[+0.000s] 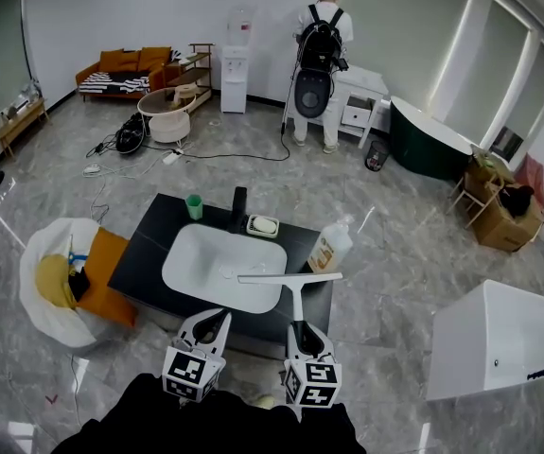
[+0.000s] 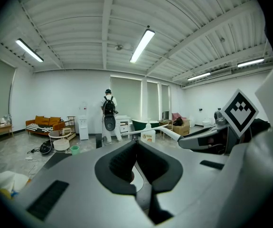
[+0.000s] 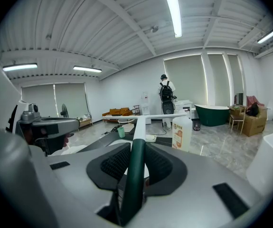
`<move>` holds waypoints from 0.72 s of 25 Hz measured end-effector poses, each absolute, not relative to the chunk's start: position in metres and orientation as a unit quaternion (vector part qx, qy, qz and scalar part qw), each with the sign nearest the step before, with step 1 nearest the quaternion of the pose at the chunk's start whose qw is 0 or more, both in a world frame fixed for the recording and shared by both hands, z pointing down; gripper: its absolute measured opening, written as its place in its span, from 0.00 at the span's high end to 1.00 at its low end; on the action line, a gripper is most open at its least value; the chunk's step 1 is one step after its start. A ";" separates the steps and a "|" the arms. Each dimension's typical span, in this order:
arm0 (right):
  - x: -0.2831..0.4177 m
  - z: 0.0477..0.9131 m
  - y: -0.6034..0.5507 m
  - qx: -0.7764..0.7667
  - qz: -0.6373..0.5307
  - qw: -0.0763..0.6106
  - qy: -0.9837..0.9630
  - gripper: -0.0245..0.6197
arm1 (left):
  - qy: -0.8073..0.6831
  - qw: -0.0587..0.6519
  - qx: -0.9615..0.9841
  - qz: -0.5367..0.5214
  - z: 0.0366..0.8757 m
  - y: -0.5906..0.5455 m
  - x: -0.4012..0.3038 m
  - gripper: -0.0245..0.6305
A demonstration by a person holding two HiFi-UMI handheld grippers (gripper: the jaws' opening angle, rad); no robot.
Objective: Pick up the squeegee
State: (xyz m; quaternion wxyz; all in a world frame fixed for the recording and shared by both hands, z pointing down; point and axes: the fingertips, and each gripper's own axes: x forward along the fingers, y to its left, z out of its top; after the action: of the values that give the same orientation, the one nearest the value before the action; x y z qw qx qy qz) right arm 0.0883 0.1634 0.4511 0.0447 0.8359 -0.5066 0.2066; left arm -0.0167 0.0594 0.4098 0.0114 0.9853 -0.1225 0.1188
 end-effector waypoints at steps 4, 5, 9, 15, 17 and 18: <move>0.090 0.452 0.164 0.836 0.208 0.045 -0.505 0.79 | -0.120 0.011 0.986 0.119 0.410 0.060 -0.015 0.93; 0.091 0.452 0.164 0.836 0.209 0.045 -0.505 0.79 | -0.120 0.011 0.986 0.119 0.411 0.060 -0.014 0.93; 0.095 0.453 0.164 0.836 0.210 0.045 -0.505 0.79 | -0.120 0.011 0.985 0.122 0.413 0.059 -0.011 0.93; 0.099 0.451 0.165 0.836 0.211 0.042 -0.505 0.79 | -0.118 0.009 0.985 0.124 0.412 0.060 -0.007 0.93; 0.099 0.450 0.166 0.836 0.212 0.041 -0.504 0.79 | -0.118 0.008 0.985 0.122 0.412 0.061 -0.007 0.93; 0.100 0.450 0.166 0.836 0.212 0.040 -0.504 0.79 | -0.118 0.008 0.986 0.122 0.412 0.061 -0.006 0.93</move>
State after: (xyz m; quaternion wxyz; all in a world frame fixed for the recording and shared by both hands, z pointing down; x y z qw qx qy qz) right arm 0.0999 0.1661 0.4499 0.0404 0.8361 -0.5043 0.2122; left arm -0.0060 0.0609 0.4115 0.0081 0.9855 -0.1176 0.1218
